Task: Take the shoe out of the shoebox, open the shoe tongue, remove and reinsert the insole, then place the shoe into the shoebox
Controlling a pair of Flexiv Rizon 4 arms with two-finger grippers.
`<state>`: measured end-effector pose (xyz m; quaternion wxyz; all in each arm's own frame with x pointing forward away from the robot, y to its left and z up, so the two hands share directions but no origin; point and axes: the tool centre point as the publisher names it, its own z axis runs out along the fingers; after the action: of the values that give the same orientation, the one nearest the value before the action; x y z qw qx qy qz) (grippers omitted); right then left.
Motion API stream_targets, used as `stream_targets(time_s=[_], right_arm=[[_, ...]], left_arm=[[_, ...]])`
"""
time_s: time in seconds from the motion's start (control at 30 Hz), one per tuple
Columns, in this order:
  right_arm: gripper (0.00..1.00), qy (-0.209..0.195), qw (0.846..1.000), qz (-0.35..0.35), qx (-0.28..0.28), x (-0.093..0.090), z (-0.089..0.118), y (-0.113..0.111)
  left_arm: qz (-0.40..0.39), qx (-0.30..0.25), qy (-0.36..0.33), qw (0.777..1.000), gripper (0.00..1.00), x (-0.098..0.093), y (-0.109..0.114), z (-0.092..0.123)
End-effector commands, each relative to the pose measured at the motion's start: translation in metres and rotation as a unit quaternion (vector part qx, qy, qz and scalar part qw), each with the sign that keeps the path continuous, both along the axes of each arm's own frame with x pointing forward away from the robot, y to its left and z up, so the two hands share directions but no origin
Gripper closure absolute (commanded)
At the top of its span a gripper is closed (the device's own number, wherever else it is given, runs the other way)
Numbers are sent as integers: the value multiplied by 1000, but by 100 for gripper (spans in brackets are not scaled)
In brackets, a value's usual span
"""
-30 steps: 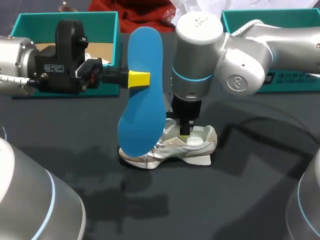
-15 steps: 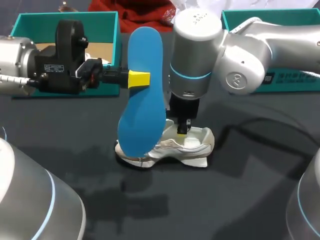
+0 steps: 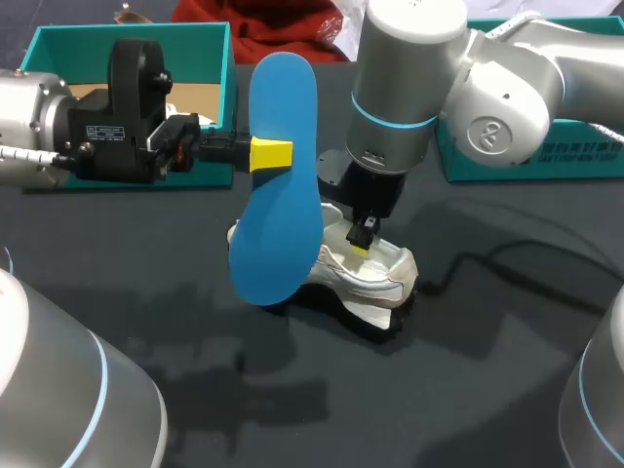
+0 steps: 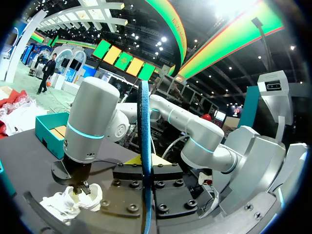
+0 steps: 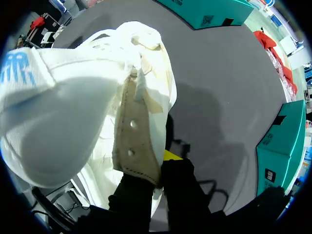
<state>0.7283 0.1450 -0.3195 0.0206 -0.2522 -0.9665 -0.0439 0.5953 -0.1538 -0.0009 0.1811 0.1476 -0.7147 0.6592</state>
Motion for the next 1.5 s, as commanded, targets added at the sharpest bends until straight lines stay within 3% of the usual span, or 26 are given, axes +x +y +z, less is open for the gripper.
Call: stream_targets(time_s=[0.03, 0.23, 0.3, 0.8, 0.9, 1.07, 1.5], right_arm=[[100, -10, 995, -93, -19, -13, 11, -1], [100, -14, 980, -192, -48, -17, 15, -1], [100, -31, 979, -198, -36, -16, 15, 2], [100, -31, 979, -198, -36, -16, 15, 2], [100, -13, 959, -284, -15, -11, 13, -4], [100, -8, 930, -368, -13, -12, 7, -10], [100, -7, 905, -425, -13, -20, 1, -17]], left_arm=[[0, 0, 0, 1000, 100, 0, -1, -1], [0, 0, 0, 1000, 100, 0, -1, -1], [0, 0, 0, 1000, 100, 0, -1, -1], [0, 0, 0, 1000, 100, 0, -1, -1], [0, 0, 0, 1000, 100, 0, -1, -1], [0, 0, 0, 1000, 100, 0, -1, -1], [0, 0, 0, 1000, 100, 0, -1, -1]])
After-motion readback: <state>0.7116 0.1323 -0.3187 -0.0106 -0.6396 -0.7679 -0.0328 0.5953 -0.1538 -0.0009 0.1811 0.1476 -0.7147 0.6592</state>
